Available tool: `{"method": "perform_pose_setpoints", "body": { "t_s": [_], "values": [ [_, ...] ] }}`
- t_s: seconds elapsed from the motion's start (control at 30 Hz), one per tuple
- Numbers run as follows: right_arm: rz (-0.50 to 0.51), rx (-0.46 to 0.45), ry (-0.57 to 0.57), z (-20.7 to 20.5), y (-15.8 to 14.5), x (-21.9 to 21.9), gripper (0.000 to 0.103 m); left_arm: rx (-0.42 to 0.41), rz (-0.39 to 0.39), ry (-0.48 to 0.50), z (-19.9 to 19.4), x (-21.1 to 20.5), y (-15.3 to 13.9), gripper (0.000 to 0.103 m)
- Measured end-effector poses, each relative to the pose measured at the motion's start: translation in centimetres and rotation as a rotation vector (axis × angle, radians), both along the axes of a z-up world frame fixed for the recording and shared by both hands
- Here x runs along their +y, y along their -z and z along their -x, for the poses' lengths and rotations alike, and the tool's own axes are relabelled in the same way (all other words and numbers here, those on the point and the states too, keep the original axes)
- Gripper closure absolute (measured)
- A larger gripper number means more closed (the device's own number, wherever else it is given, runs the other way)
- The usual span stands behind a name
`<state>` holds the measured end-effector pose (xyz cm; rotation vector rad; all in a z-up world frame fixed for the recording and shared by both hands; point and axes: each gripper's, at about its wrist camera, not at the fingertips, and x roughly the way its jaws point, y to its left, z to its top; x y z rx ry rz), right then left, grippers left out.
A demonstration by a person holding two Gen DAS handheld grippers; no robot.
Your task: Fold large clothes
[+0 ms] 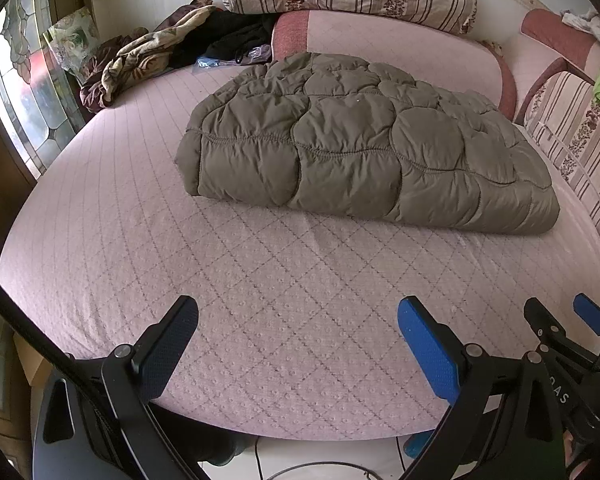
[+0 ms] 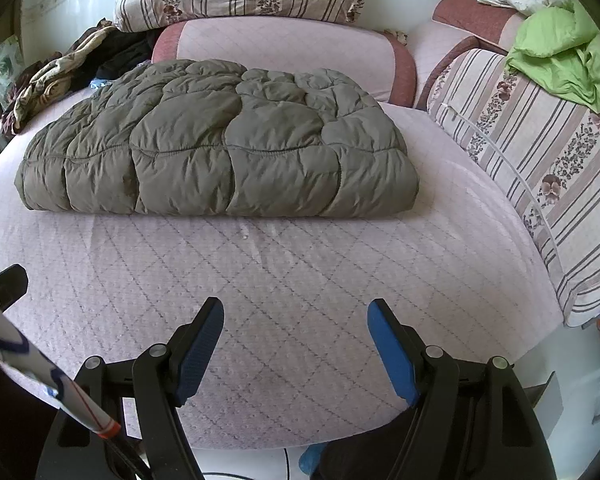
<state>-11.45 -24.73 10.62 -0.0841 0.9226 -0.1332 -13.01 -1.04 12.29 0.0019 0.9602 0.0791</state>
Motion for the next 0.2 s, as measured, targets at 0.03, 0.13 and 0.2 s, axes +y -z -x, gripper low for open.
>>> {"method": "perform_pose_setpoints", "body": {
  "t_s": [0.03,0.13,0.2],
  "values": [
    [-0.001,0.002,0.0,-0.01,0.03,0.01,0.025,-0.001,0.001,0.0,0.04,0.02,-0.02,0.003],
    [-0.006,0.008,-0.001,-0.04,0.12,0.02,0.025,0.001,-0.001,0.0,-0.01,-0.02,0.01,0.003],
    [-0.01,0.012,-0.001,-0.08,0.2,0.03,0.025,0.002,-0.002,-0.001,0.02,0.03,0.01,0.003]
  ]
}}
